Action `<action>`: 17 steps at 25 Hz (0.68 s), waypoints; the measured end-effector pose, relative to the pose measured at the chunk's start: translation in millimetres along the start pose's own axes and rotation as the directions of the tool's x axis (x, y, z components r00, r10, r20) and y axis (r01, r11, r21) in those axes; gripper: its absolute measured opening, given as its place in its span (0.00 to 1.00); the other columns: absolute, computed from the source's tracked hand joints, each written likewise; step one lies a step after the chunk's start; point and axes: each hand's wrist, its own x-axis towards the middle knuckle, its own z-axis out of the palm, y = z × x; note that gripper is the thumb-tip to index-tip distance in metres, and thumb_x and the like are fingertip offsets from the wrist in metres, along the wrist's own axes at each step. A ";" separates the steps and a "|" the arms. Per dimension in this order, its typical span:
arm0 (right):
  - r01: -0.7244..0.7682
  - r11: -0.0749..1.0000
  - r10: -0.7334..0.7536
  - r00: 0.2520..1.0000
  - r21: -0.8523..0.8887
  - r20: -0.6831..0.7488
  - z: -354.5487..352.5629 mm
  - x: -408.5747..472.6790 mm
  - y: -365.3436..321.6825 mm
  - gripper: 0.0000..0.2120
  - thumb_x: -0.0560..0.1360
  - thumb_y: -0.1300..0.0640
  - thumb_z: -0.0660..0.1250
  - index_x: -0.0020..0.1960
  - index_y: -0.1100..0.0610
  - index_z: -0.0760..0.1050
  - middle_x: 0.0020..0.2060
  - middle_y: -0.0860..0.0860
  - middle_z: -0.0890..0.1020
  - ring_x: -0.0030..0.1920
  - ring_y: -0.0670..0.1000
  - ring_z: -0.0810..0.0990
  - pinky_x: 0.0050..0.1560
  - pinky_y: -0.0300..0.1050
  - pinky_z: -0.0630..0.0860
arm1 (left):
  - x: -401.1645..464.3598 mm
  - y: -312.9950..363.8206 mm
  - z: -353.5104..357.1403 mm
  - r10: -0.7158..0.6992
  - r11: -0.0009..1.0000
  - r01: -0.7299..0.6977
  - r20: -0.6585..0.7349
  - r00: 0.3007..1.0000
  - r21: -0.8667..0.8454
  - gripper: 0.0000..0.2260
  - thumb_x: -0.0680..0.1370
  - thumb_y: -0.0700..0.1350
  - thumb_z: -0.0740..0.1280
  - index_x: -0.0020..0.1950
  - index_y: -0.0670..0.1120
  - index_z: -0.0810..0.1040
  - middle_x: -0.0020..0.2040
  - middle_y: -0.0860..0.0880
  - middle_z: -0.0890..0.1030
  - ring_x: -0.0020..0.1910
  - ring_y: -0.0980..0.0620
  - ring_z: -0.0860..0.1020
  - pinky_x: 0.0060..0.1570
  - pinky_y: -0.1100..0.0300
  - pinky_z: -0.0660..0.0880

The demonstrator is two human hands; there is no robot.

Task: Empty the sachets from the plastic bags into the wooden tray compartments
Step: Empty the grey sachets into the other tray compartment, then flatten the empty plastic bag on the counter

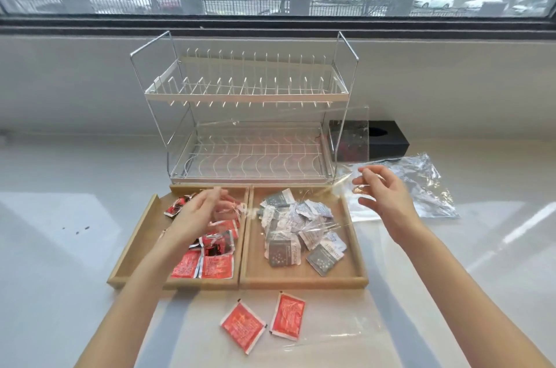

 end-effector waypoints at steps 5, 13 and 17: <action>0.005 0.998 -0.002 0.999 0.065 -0.050 -30.7 0.9 0.8 0.08 0.78 0.57 0.58 0.42 0.50 0.73 0.36 0.49 0.78 0.28 0.37 0.79 0.30 0.30 0.75 | -12.9 -12.5 32.6 -0.046 0.979 0.007 0.191 0.980 0.203 0.12 0.74 0.48 0.65 0.57 0.52 0.71 0.52 0.52 0.80 0.51 0.56 0.79 0.52 0.60 0.76; 0.073 0.992 -0.067 0.996 0.103 -0.061 -109.0 8.7 -22.6 0.07 0.78 0.55 0.58 0.44 0.51 0.74 0.35 0.48 0.79 0.29 0.39 0.80 0.32 0.30 0.76 | -21.6 4.2 104.4 0.042 0.996 -0.062 0.257 0.965 0.071 0.14 0.70 0.47 0.70 0.54 0.55 0.75 0.50 0.49 0.81 0.48 0.54 0.81 0.44 0.64 0.77; 0.041 0.996 -0.054 0.981 0.075 0.184 -154.6 6.0 -12.8 0.10 0.71 0.47 0.67 0.50 0.49 0.75 0.40 0.48 0.84 0.43 0.45 0.83 0.45 0.36 0.79 | -21.7 17.4 144.8 0.138 0.990 -0.136 0.138 0.981 -0.017 0.10 0.75 0.37 0.63 0.49 0.51 0.77 0.45 0.48 0.79 0.38 0.61 0.79 0.39 0.68 0.77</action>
